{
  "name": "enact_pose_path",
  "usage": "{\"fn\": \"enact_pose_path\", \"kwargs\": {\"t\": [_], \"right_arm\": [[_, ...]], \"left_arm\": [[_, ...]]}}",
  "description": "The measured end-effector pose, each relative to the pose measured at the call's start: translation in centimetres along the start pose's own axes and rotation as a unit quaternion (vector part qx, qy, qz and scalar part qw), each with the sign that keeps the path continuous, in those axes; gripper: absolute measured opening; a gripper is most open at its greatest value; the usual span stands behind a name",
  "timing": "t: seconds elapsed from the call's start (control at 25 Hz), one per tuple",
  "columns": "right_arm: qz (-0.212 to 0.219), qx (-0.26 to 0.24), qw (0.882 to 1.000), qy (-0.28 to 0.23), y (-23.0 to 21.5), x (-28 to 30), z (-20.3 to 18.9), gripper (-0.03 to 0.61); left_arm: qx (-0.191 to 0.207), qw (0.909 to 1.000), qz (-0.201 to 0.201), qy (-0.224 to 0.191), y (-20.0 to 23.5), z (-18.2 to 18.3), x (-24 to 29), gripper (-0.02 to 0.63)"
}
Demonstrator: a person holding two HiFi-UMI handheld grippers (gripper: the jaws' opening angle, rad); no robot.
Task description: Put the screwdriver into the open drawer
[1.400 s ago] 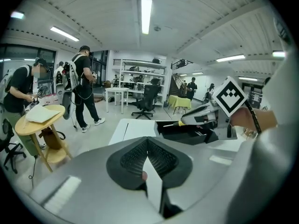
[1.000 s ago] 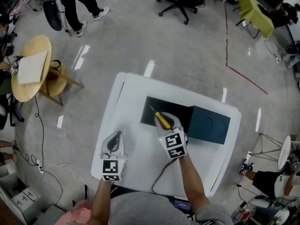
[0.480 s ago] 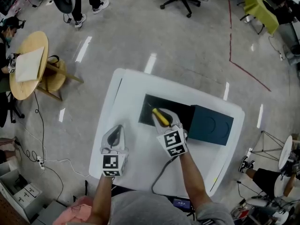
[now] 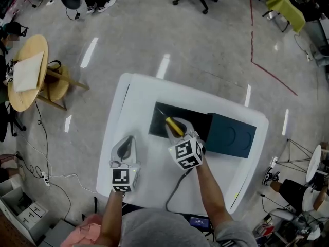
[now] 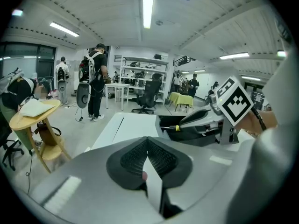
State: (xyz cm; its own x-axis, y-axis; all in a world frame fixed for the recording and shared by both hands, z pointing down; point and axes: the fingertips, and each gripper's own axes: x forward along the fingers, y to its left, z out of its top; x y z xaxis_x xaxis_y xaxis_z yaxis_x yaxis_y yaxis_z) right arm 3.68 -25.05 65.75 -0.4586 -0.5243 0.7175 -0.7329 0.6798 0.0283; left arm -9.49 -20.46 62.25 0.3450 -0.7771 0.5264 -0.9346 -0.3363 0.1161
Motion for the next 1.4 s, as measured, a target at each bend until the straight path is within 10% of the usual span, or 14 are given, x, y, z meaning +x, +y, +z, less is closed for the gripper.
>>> {"fn": "enact_pose_path", "kwargs": {"t": [1.4], "right_arm": [[-0.011,0.028,0.999,-0.012,0.2,-1.1,0.6,0.158]], "left_arm": [[0.004,0.9998,0.003,-0.018,-0.1,1.2,-2.4,0.011]]}}
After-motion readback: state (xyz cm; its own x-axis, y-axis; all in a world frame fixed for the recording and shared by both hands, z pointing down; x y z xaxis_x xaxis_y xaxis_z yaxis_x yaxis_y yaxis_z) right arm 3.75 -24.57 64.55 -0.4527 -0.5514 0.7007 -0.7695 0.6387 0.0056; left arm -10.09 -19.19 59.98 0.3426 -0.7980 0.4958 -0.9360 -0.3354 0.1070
